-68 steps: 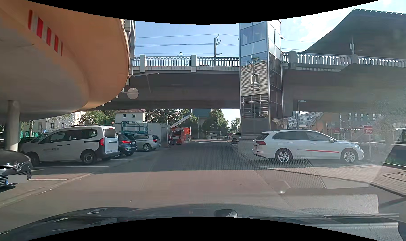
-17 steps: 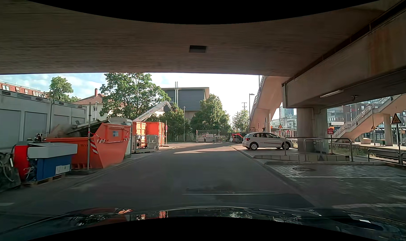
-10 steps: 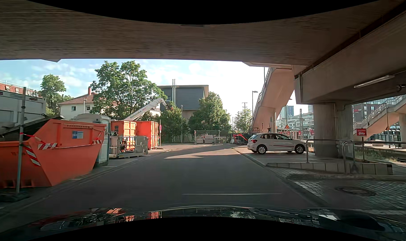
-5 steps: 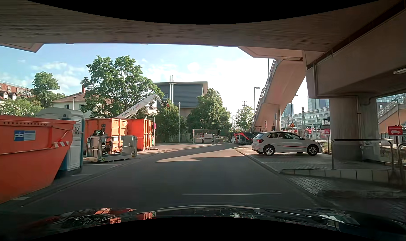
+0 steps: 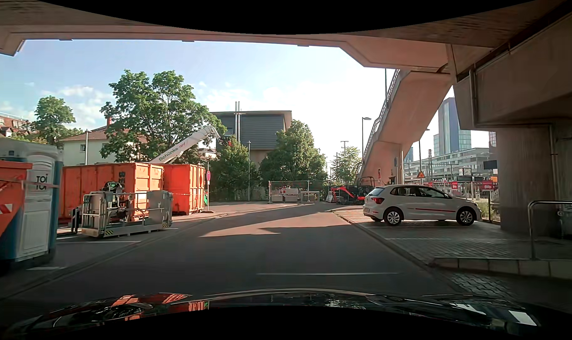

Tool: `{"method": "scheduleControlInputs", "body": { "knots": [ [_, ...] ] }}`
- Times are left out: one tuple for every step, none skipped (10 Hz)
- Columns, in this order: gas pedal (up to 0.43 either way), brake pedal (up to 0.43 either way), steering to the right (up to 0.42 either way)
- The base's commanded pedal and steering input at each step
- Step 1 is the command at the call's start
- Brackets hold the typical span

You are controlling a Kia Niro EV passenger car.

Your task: Follow the waypoints while adhering to traffic rules and regulations

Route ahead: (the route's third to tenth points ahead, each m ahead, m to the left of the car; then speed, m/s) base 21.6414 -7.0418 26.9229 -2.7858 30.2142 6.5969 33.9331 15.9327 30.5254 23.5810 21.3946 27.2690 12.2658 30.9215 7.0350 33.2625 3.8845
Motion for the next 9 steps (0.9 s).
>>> {"method": "scheduleControlInputs", "body": {
  "knots": [
    [0.028, 0.0, 0.009],
    [0.028, 0.0, 0.008],
    [0.028, 0.0, 0.008],
    [0.028, 0.0, 0.01],
    [0.028, 0.0, 0.01],
    [0.028, 0.0, 0.01],
    [0.028, 0.0, 0.009],
    [0.028, 0.0, 0.008],
    [0.028, 0.0, 0.009]
  ]
}}
